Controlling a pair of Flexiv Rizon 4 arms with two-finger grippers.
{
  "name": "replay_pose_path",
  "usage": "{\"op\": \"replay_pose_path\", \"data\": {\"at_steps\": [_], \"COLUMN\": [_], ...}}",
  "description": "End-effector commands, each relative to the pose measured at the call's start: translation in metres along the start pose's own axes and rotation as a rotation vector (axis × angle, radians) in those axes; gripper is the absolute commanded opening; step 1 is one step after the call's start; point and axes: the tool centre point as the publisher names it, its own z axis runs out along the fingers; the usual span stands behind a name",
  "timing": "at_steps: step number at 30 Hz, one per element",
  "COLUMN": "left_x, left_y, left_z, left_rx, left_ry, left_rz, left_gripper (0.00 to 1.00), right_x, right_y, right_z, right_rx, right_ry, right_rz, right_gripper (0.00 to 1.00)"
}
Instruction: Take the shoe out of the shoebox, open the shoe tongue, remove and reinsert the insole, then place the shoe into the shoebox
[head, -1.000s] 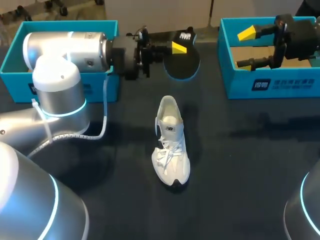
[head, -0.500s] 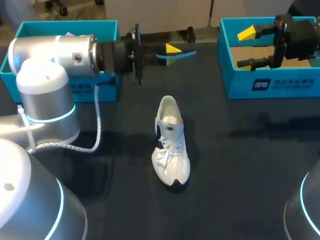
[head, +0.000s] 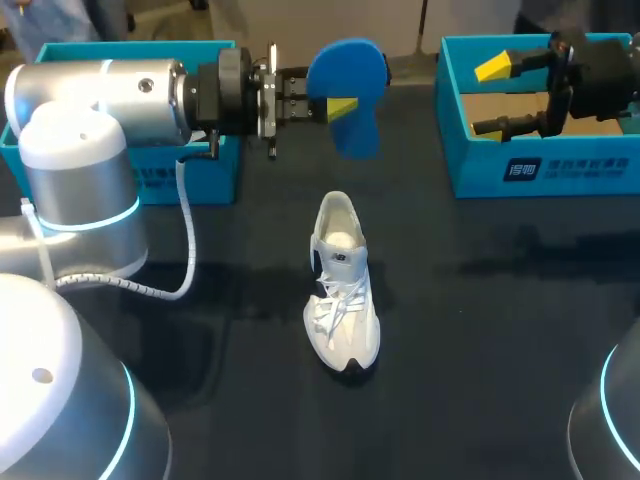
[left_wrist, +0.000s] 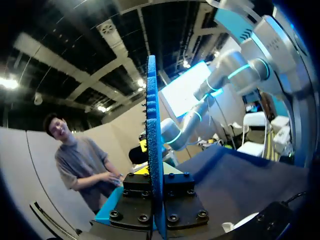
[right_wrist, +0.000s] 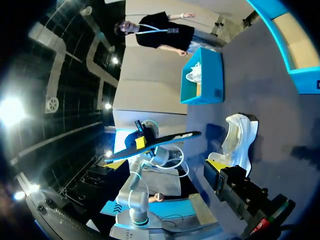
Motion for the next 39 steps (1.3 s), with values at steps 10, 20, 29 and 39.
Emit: {"op": "replay_pose_path", "data": {"at_steps": [10,20,29,39], "left_x": [0.000,0.001,0.002,0.008], "left_y": [-0.002,0.011,0.020,0.041], "left_z": [-0.001,-0.002,-0.004,0.002], "left_rx": [0.001,-0.092,-0.086,-0.075], "left_ry": [-0.012,0.057,0.053,0.097], "left_rz": [-0.671,-1.112,-1.399,-1.651], "left_gripper": [0.00,0.00,0.00,0.00], "right_x": [0.000,0.000,0.000,0.000], "right_y": [0.000,0.000,0.000,0.000], "right_z": [0.000,0.000,0.000,0.000], "right_rx": [0.000,0.000,0.000,0.000], "right_ry": [-0.002,-0.002,-0.002,-0.002], "right_rz": [0.000,0.000,0.000,0.000], "right_gripper": [1.00,1.00,1.00,1.00]}}
